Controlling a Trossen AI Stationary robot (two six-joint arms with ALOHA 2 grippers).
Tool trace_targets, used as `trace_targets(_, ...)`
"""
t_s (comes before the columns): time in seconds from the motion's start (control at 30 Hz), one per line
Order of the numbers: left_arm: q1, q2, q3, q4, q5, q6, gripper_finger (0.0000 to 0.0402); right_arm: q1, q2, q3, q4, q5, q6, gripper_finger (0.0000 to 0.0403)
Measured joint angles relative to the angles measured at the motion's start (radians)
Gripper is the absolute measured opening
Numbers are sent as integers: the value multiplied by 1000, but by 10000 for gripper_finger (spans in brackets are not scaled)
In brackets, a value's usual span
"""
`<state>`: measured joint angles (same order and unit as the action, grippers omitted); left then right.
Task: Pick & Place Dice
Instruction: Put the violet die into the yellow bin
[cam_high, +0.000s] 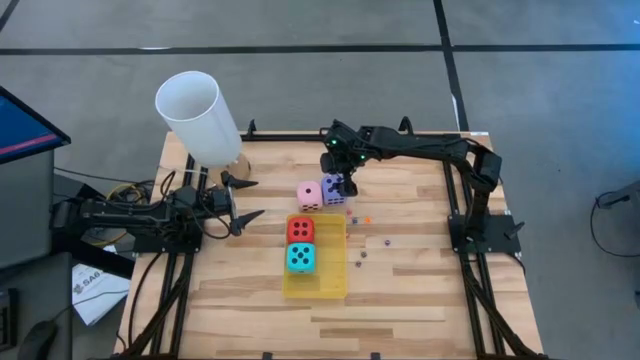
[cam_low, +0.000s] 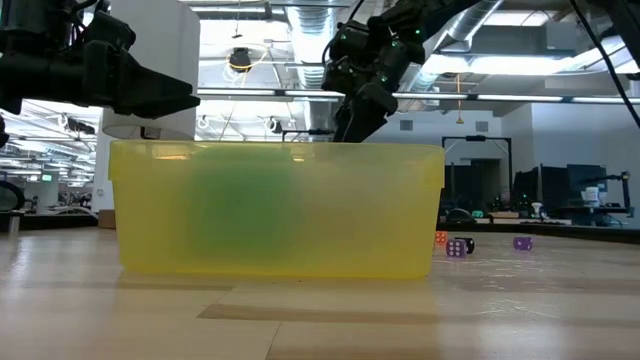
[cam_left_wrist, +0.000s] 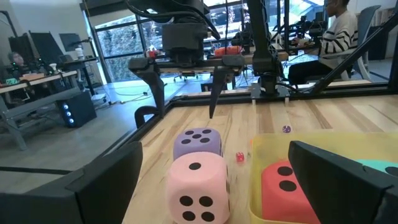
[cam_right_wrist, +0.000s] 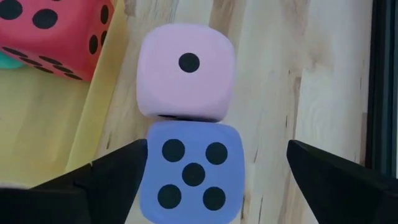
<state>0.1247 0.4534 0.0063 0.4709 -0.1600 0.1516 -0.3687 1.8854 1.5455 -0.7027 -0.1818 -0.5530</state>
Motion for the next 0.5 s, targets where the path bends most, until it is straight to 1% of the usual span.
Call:
trace_targets(0.13,0,0,0,0,0,0,392,0,0,0,-1,0,-29,382)
trace_targets(0.37,0,0,0,0,0,0,392,1,0,0,-23,0,-30,382)
trace_targets(0.5,0,0,0,0,0,0,392,1,0,0,-8,0,-25,382)
